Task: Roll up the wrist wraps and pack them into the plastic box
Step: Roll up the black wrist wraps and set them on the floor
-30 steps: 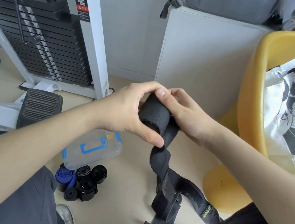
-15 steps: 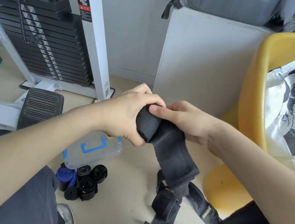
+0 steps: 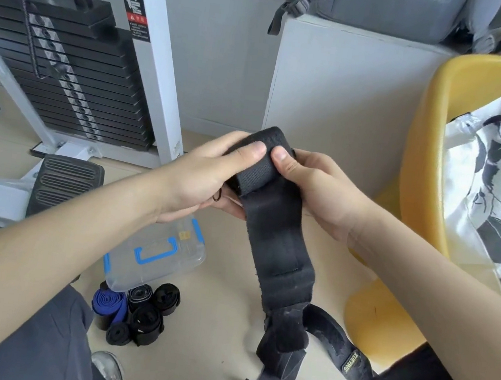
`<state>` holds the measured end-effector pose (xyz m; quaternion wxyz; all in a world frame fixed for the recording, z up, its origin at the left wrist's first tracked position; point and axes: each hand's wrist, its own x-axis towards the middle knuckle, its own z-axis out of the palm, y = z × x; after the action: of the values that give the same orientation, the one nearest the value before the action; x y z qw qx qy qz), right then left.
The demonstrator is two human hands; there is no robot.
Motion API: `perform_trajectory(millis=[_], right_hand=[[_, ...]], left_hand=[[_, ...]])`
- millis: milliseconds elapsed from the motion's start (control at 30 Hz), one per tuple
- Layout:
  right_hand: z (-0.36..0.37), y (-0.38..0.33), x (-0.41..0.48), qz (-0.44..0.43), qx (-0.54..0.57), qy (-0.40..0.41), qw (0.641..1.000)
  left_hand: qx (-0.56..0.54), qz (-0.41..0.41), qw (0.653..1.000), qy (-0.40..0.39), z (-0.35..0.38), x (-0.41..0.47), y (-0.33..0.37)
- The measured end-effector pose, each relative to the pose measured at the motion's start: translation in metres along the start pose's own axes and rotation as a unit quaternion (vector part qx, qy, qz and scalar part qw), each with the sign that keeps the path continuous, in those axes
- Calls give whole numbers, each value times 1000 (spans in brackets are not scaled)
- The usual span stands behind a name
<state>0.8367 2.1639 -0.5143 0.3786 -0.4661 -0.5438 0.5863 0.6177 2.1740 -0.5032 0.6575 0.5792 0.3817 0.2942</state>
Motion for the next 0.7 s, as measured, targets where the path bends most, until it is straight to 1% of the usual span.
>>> perform_trajectory(millis=[100, 167, 233, 333, 433, 533, 600, 633, 667, 700], right_hand=[[5, 5, 0, -10, 28, -2, 1000], [6, 6, 1, -7, 76, -11, 997], [6, 6, 0, -7, 105, -14, 994], [10, 8, 1, 1, 105, 1, 994], [13, 6, 3, 36, 136, 13, 990], [17, 3, 2, 23, 134, -10, 991], [19, 4, 1, -4, 127, 12, 992], [19, 5, 1, -19, 124, 20, 992], [20, 6, 1, -34, 121, 24, 992], [20, 6, 1, -48, 118, 28, 992]], left_hand=[[99, 95, 989, 46, -1, 1, -2], [182, 157, 968, 66, -3, 2, -3], [223, 195, 953, 67, -5, 3, -2], [264, 200, 941, 68, -5, 4, -2], [310, 178, 927, 111, 1, 4, -5], [301, 193, 925, 125, 4, 2, -4], [283, 195, 932, 118, 0, 1, -3], [250, 178, 946, 102, -3, 1, -2], [188, 149, 967, 80, -4, 0, 0], [99, 113, 987, 54, -4, -1, 1]])
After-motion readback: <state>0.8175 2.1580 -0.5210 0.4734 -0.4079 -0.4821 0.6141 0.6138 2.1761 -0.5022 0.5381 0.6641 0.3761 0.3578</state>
